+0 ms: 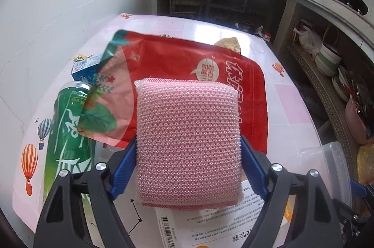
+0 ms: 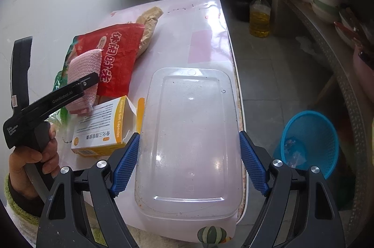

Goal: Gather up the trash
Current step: 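Lift the pink sponge with the left gripper while the right gripper lifts the plastic box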

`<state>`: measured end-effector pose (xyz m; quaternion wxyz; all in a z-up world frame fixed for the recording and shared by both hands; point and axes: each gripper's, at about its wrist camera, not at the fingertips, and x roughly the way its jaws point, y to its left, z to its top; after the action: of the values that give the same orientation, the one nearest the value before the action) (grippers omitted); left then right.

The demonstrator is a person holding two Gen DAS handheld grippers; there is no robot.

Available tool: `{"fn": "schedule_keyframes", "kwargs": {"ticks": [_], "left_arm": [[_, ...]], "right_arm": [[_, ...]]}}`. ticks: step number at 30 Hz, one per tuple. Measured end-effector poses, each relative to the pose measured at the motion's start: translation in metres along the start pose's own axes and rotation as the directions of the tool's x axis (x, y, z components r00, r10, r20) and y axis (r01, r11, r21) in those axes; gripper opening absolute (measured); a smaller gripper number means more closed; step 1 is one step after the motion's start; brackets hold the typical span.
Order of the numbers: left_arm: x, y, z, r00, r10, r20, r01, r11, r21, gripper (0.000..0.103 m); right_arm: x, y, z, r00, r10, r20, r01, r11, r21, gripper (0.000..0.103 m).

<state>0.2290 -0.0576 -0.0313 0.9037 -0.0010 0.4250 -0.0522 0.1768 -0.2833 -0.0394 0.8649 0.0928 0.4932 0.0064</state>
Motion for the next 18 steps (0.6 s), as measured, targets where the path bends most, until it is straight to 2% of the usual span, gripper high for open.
{"fn": "schedule_keyframes", "kwargs": {"ticks": [13,18], "left_arm": [[-0.055,-0.001,-0.002,0.989,-0.073,0.127,0.071,0.997,0.021,0.079],[-0.061,-0.005,-0.006,0.986,-0.102,0.128,0.095,0.994,0.06,0.079]], "right_arm": [[-0.02,-0.01,-0.002,0.999,-0.014,0.05,0.011,0.998,0.057,0.075],[-0.035,-0.015,-0.002,0.996,-0.001,0.084,-0.005,0.997,0.082,0.075]]}}
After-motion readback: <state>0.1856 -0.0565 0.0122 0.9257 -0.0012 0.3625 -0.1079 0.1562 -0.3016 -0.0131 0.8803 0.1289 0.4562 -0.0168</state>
